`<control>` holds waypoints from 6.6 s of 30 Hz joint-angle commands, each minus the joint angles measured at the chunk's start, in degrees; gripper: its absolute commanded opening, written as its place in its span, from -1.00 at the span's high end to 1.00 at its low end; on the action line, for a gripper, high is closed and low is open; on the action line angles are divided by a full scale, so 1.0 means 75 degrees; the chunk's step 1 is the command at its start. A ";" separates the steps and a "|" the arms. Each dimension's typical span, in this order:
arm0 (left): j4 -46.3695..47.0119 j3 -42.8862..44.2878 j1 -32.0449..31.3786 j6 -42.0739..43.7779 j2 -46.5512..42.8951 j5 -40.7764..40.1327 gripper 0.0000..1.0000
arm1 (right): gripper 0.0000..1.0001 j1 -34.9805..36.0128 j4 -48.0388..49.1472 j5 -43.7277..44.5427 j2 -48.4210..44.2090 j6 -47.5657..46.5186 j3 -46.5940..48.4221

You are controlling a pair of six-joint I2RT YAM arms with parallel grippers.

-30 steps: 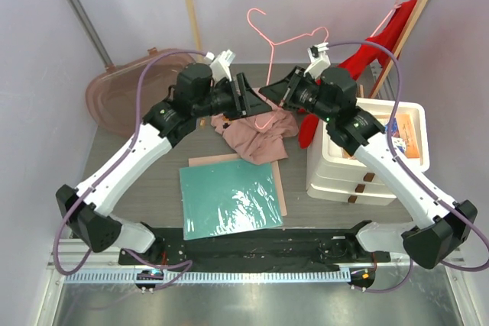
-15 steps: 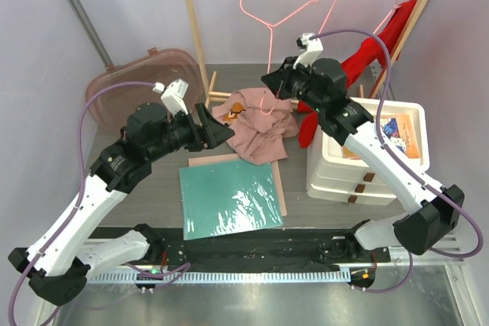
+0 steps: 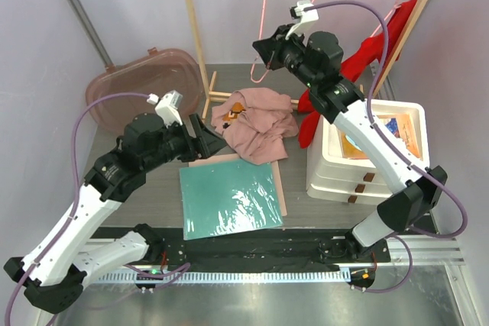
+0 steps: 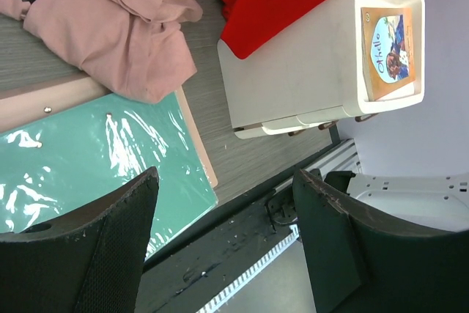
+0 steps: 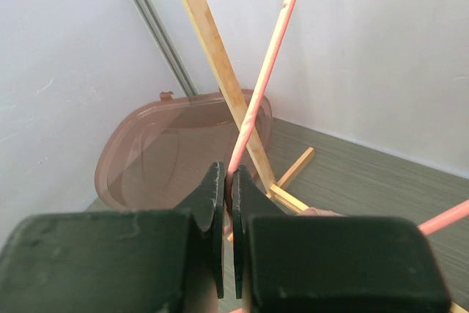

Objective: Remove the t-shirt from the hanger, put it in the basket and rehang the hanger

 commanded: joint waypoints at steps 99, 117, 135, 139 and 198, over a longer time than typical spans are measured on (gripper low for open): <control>0.3553 0.1724 0.0816 -0.3974 0.8647 -0.1726 -0.80 | -0.86 0.0935 -0.3946 0.2313 -0.5215 0.0636 -0.3236; 0.3610 0.1105 0.0499 -0.2099 0.6963 -0.2758 1.00 | -0.86 0.0935 -0.3899 0.2711 -0.5333 0.0659 -0.3400; 0.3810 -0.0689 0.1272 -0.1349 0.3365 -0.1785 1.00 | -0.87 0.0935 -0.3736 0.2806 -0.5274 0.0671 -0.3669; 0.3272 -0.0596 0.2229 -0.1220 0.2731 -0.1238 1.00 | -0.86 0.0935 -0.3631 0.2712 -0.5192 0.0730 -0.3669; 0.2114 0.4172 0.3944 -0.1089 0.4851 -0.6602 -0.91 | -0.87 0.0935 -0.3888 0.2091 -0.4923 0.0940 -0.3166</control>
